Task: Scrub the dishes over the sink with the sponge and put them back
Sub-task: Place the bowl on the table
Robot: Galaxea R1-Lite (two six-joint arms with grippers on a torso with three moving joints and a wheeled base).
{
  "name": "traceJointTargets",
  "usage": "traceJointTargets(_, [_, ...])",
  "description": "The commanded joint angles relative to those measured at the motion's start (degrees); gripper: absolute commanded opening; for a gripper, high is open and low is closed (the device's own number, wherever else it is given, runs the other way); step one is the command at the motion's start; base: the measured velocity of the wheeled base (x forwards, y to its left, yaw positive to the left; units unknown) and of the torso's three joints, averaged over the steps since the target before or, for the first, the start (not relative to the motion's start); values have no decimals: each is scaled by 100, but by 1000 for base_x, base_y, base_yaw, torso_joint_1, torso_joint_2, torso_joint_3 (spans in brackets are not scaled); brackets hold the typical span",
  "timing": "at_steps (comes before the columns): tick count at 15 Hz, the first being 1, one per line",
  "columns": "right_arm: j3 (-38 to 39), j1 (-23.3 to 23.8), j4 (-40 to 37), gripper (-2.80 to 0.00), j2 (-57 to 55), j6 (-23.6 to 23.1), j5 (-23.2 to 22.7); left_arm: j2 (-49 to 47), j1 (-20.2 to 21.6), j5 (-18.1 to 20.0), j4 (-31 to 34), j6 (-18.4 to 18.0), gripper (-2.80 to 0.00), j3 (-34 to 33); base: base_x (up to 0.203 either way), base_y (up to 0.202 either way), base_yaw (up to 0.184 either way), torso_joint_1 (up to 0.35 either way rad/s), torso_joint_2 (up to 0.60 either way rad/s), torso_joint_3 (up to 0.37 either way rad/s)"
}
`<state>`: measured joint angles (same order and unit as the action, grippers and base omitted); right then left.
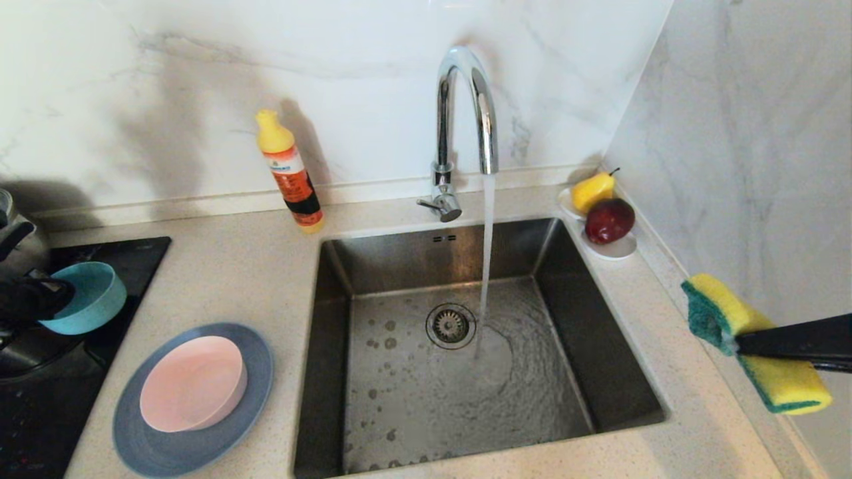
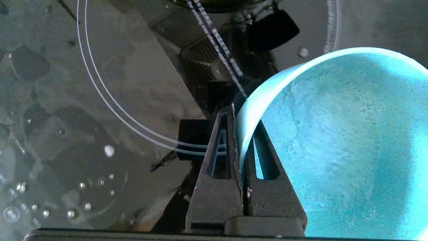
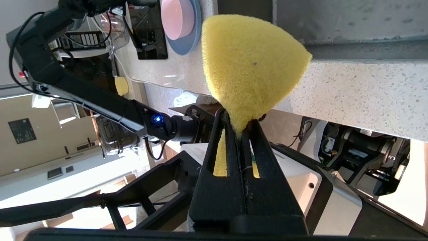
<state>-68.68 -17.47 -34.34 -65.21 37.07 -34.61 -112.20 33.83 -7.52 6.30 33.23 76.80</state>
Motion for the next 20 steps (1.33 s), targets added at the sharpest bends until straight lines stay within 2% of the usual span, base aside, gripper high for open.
traceJointTargets(1, [7, -2, -20, -280, 28, 19, -20, -319, 52, -1, 3, 14, -280, 138, 0, 0, 0, 0, 0, 0])
traceJointTargets(4, [13, -2, -37, -280, 17, 19, -11, -409, 77, 12, 3, 5, -280, 180, 0, 0, 0, 0, 0, 0])
traceJointTargets(5, [39, -2, -30, -280, 25, 19, -11, -418, 71, -20, 3, -5, 0, 203, 0, 0, 0, 0, 0, 0])
traceJointTargets(8, [42, -2, -11, -280, 32, 19, -11, -100, 71, 1, 53, 9, 0, 292, 0, 0, 0, 0, 0, 0])
traceJointTargets(13, [89, -2, -11, -280, -38, 14, -11, 1166, 70, 26, 141, -66, 0, 326, 0, 0, 0, 0, 0, 0])
traceJointTargets(16, [198, 16, -2, -280, -28, 11, -2, 2059, -90, 149, 919, -336, 0, 334, 0, 0, 0, 0, 0, 0])
traceJointTargets(17, [206, 33, -12, -280, -53, 11, 5, 2429, -249, 295, 1248, -452, -280, 315, 0, 0, 0, 0, 0, 0])
traceJointTargets(18, [204, 41, -31, -280, -24, 11, 22, 2783, -461, 464, 1703, -625, -280, 291, 0, 0, 0, 0, 0, 0])
traceJointTargets(20, [180, 57, -55, -280, 24, 11, 48, 3332, -1021, 758, 3045, -1173, -280, 218, 0, 0, 0, 0, 0, 0])
